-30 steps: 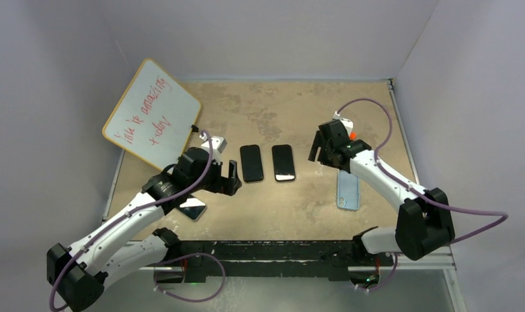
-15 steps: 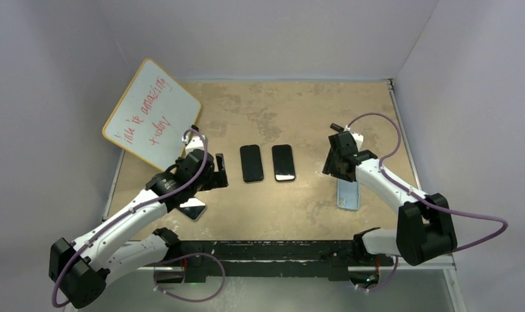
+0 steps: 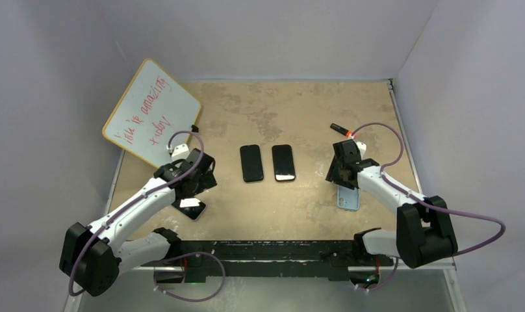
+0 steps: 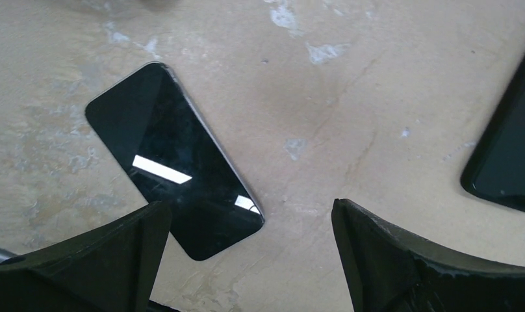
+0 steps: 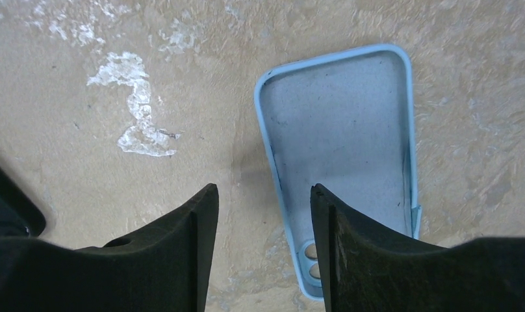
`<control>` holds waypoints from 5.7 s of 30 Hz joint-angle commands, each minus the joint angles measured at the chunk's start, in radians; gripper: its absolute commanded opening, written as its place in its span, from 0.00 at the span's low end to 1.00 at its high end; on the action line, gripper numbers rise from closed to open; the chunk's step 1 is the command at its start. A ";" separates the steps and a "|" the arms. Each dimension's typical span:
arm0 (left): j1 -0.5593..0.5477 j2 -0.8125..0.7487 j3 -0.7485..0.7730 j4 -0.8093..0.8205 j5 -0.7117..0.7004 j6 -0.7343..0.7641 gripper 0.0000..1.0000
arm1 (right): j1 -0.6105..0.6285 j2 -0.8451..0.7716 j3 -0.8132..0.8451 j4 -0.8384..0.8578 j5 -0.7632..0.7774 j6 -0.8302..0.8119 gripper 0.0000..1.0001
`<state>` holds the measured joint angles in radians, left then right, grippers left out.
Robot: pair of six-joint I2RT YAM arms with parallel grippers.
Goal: Put the phone into the phone case
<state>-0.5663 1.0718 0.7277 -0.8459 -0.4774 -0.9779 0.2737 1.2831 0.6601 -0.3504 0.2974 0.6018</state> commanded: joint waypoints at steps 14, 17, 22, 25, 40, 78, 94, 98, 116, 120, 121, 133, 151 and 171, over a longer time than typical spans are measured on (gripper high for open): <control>0.233 0.080 -0.034 0.039 0.089 -0.077 1.00 | -0.006 0.082 -0.045 0.062 -0.136 -0.023 0.43; 0.252 0.083 -0.045 0.031 0.071 -0.091 1.00 | -0.005 0.079 -0.044 0.083 -0.123 -0.025 0.37; 0.262 0.126 -0.059 -0.011 0.069 -0.145 1.00 | 0.001 0.069 -0.040 0.103 -0.134 -0.060 0.07; 0.263 0.159 -0.056 -0.043 0.068 -0.182 1.00 | 0.025 0.030 -0.054 0.110 -0.164 -0.052 0.00; 0.276 0.161 -0.113 0.060 0.115 -0.150 1.00 | 0.263 -0.154 -0.134 0.119 -0.197 0.090 0.00; 0.334 0.081 -0.065 -0.040 0.112 -0.140 1.00 | 0.416 0.074 0.000 -0.044 -0.018 -0.032 0.26; 0.417 0.047 -0.082 0.002 0.179 -0.048 1.00 | 0.649 0.015 0.014 0.054 -0.095 0.156 0.00; 0.431 0.038 -0.082 -0.006 0.181 -0.049 1.00 | 0.716 0.001 0.005 0.134 -0.121 0.236 0.00; 0.433 0.118 -0.146 0.074 0.234 -0.118 0.94 | 0.814 -0.048 0.006 0.246 -0.036 0.301 0.56; 0.433 0.132 -0.158 0.107 0.278 -0.128 0.92 | 0.814 -0.115 -0.035 0.248 0.000 0.310 0.74; 0.433 0.132 -0.161 0.103 0.277 -0.134 0.92 | 0.814 -0.129 -0.044 0.251 0.006 0.314 0.78; 0.433 0.073 -0.238 0.120 0.276 -0.191 0.92 | 0.814 -0.162 -0.056 0.246 0.037 0.306 0.89; 0.434 0.178 -0.212 0.142 0.296 -0.189 0.64 | 0.814 -0.179 -0.046 0.254 0.017 0.274 0.90; 0.431 -0.056 -0.217 0.226 0.622 0.022 0.32 | 0.817 0.043 0.014 0.606 -0.271 0.336 0.71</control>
<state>-0.1375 1.0664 0.5167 -0.7048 0.0051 -1.0256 1.0863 1.2846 0.6151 0.1226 0.0971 0.8978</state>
